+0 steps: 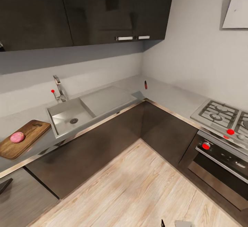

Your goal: In the kitchen, take the Vidalia onion out of the sink, dice it on the chopping board with the paring knife, put the diced onion into the bowl on the countertop, then place both the paring knife and the chopping board into the sink.

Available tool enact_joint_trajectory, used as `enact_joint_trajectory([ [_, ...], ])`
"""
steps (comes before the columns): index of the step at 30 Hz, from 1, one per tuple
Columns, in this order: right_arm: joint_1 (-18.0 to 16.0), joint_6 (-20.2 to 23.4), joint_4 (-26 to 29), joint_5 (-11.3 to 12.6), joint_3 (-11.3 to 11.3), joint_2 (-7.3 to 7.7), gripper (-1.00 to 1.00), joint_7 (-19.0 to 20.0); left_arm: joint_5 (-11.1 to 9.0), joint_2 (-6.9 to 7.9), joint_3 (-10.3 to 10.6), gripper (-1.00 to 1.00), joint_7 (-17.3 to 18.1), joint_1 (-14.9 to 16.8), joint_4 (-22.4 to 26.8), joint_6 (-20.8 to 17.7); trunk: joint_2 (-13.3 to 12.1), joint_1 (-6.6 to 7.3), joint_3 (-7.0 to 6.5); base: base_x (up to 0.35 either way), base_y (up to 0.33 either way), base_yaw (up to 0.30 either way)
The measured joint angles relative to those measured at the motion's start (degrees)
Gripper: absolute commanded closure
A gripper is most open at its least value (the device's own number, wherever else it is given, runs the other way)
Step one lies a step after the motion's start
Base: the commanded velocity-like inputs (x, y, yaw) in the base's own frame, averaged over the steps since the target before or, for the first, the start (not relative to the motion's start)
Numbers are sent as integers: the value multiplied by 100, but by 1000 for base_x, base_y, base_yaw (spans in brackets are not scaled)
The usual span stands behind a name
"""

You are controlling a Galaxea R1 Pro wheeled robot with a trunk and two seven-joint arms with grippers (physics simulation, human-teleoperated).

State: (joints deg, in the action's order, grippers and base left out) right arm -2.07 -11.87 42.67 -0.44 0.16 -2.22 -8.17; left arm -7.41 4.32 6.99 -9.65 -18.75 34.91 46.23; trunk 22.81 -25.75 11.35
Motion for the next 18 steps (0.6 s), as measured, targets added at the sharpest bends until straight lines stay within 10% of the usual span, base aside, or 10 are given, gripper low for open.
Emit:
enact_joint_trajectory([
  [9,-2023,3222,1323,-85,8,-216,-100,-472,6,-10,1,-100,-1,-13,-220,1,-1,0,-2,0,0,0],
  [18,-4326,4896,1320,-175,25,-480,-100,-1062,4,-10,0,-100,-1,-14,-232,1,-1,0,-2,0,0,0],
])
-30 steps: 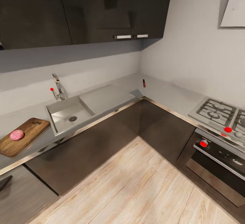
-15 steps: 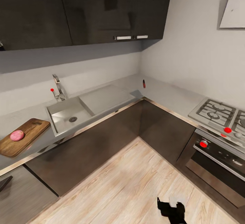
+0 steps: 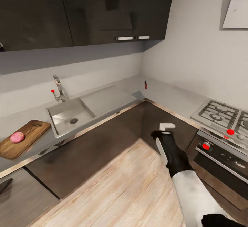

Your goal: In the kitchen, take the Vidalia onion out of the sink, dice it on the chopping board with the paring knife, put the diced onion into the bowl on the countertop, then place both the paring knife and the chopping board into the sink.

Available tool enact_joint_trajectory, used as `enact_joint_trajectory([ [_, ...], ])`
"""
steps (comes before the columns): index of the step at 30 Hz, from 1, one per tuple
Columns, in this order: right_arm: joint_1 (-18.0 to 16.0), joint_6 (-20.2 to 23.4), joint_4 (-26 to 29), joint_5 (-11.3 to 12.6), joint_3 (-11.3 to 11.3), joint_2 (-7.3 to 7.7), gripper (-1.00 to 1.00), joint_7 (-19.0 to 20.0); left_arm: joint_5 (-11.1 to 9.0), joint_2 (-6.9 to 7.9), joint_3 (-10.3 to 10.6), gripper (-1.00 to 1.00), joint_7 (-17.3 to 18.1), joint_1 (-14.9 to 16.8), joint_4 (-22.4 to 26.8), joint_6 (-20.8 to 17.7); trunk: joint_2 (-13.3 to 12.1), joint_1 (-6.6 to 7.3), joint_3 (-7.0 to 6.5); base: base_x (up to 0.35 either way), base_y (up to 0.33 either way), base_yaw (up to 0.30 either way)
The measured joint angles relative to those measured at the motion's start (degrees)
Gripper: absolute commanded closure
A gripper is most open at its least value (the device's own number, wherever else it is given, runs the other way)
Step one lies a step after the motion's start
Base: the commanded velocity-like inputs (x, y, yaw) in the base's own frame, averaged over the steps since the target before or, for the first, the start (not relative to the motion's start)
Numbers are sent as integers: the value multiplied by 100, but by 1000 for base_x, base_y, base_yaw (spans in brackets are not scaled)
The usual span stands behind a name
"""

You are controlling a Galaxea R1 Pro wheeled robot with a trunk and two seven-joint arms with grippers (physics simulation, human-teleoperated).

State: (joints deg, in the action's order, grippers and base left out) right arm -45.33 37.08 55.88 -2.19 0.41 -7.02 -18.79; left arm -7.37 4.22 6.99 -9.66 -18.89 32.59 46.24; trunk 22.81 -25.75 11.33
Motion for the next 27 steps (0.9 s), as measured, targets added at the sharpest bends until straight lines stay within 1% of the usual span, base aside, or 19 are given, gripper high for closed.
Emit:
enact_joint_trajectory([
  [1,-164,98,-12,3,1,-2,-100,-29,-1,0,0,-100,0,0,0,0,0,0,1,0,0,0],
  [3,-644,383,-60,-1,4,0,-100,-100,-2,0,0,-100,0,0,0,0,1,1,1,0,0,0],
  [4,-962,572,-129,-7,6,13,-100,-142,-4,-2,0,-100,2,0,-2,-3,-1,0,0,0,0,0],
  [5,-1463,789,-334,-10,6,37,-100,-194,-4,-14,0,-100,3,0,-4,-5,-1,0,1,0,0,0],
  [6,-1749,886,-462,-17,7,56,-100,-217,-5,-20,0,-100,4,0,-5,-6,2,1,0,0,0,0],
  [7,-2192,1020,-748,-11,4,107,-100,-251,-5,-29,1,-100,6,0,-11,-7,-3,-2,1,0,0,0],
  [8,-2758,1111,-1083,-20,3,174,-100,-270,-6,-34,1,-100,7,0,-26,-8,0,0,0,0,0,0],
  [9,-3202,1170,-1443,-31,2,263,-100,-284,-5,-38,1,-100,8,-1,-47,-8,2,1,0,0,0,0],
  [10,-3426,1189,-1636,-19,1,315,-100,-287,-5,-41,1,-100,8,0,-55,-8,0,1,1,0,0,0],
  [12,-4235,1240,-2307,-28,2,512,-100,-287,-3,-57,0,-100,7,0,-76,-9,2,1,0,0,0,0],
  [14,-4889,1269,-2805,-23,5,706,-100,-277,-2,-66,-1,-100,8,0,-84,-9,0,0,0,43,0,0],
  [15,-5093,1274,-2940,-1,5,766,-100,-237,-5,-69,-1,-100,9,-1,-88,-9,4,3,0,109,0,0],
  [16,-5139,1273,-2973,19,5,777,-100,-197,-5,-69,-1,-100,9,0,-88,-9,0,1,2,197,0,0],
  [18,-5245,1271,-3060,34,17,803,-100,230,-7,-70,-1,-100,7,0,-89,-9,1,3,2,248,0,0],
  [19,-5255,1267,-3076,32,18,802,-100,350,-7,-70,-1,-100,6,0,-89,-9,1,3,2,278,0,0],
  [21,-5283,1238,-3200,34,21,804,-100,894,-7,-74,-1,-100,2,1,-88,-9,0,3,2,301,0,0],
  [22,-5286,1223,-3269,28,21,802,-100,1060,-7,-78,-1,-100,1,4,-88,-9,0,3,2,307,0,0],
  [25,-5287,1119,-3414,24,23,793,-100,1238,-10,-97,-1,-100,-1,5,-92,-9,1,3,2,312,0,0],
  [27,-5288,934,-3526,29,23,785,-100,1295,-13,-105,-1,-100,-5,7,-99,-9,1,3,2,315,0,0],
])
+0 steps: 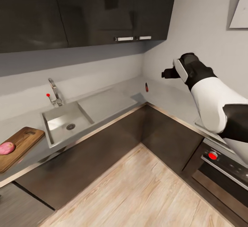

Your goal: In the kitchen, take the Vidalia onion out of the sink, dice it on the chopping board with the paring knife, put the diced onion into the bowl on the countertop, then place both the paring knife and the chopping board into the sink.

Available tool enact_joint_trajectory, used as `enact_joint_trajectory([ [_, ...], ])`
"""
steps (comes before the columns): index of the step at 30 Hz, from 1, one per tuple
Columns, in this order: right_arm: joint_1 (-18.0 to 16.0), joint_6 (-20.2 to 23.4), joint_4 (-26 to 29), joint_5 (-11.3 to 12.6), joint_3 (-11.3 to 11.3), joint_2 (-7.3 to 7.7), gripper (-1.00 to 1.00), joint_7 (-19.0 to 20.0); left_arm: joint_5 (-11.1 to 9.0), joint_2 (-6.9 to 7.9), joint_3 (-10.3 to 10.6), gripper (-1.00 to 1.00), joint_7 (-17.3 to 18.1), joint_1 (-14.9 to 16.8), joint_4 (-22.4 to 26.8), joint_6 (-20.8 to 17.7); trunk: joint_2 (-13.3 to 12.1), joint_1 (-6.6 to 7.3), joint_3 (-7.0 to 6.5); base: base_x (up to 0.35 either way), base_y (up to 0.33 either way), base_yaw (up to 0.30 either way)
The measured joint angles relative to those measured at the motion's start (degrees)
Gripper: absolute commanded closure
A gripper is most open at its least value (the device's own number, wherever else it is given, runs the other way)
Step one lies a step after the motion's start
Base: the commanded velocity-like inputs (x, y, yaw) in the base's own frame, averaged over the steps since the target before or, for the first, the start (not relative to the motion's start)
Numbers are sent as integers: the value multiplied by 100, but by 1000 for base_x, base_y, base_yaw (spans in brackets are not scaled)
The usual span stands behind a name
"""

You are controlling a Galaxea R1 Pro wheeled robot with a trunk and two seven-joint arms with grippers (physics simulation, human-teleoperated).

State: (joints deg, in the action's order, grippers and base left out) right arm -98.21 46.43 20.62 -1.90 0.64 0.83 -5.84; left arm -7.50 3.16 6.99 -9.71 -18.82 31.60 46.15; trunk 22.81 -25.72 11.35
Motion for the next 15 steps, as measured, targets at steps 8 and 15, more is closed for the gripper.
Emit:
enact_joint_trajectory([
  [8,0,-959,-797,9,0,-134,-100,48,-3,1,0,-100,-6,4,-95,0,-1,-1,0,279,0,0],
  [15,6,-1026,-1038,-1,-4,-250,-100,29,-4,0,0,-100,-4,10,-143,0,0,-3,0,51,-32,2],
])
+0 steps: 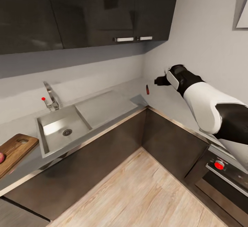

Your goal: In the kitchen, take the Vidalia onion out of the sink, dice it on the chopping board with the paring knife, put the diced onion into the bowl on the countertop, then place both the paring knife and the chopping board into the sink.

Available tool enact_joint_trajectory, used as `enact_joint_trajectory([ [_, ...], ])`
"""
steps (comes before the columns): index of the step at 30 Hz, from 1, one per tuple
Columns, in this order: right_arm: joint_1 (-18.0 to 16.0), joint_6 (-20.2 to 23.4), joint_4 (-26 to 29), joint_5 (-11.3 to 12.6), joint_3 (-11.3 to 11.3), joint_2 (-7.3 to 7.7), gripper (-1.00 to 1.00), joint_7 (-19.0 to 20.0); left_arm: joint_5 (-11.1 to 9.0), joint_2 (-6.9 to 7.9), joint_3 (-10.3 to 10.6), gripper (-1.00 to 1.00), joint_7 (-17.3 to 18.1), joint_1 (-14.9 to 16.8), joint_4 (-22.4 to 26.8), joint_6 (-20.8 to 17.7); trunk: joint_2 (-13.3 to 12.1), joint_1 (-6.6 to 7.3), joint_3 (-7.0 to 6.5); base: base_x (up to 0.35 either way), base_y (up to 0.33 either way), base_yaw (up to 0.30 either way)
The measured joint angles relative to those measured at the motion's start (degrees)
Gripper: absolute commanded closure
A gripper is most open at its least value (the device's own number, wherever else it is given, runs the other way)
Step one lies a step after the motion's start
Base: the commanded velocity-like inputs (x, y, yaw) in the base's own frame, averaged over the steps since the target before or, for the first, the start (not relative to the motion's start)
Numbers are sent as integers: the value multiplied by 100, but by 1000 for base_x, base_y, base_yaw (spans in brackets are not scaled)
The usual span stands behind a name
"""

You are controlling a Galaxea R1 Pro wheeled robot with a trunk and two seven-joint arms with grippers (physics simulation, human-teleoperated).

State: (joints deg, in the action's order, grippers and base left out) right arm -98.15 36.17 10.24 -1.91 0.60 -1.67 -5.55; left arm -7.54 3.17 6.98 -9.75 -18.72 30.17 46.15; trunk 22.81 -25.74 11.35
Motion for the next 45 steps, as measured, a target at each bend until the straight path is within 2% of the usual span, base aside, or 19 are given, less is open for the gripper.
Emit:
enact_joint_trajectory([
  [10,0,-29,-137,-2,-3,-28,-100,-34,7,0,0,-100,5,2,-4,-1,1,1,0,132,-247,186],
  [23,8,-490,-483,-4,-2,-60,-100,-44,0,0,0,-100,1,8,-13,-6,1,2,0,216,-233,239],
  [32,77,-1316,-898,-8,-16,18,-100,-123,0,0,0,-100,0,10,-62,-5,0,0,0,151,-153,21],
  [37,329,-1652,-918,-5,-17,39,-100,-311,0,0,0,-100,-1,10,-66,-7,-1,-1,0,11,-11,1],
  [45,465,-1778,-927,0,-19,37,-100,-329,0,0,0,-100,1,10,-70,-3,0,2,0,116,-1,0],
])
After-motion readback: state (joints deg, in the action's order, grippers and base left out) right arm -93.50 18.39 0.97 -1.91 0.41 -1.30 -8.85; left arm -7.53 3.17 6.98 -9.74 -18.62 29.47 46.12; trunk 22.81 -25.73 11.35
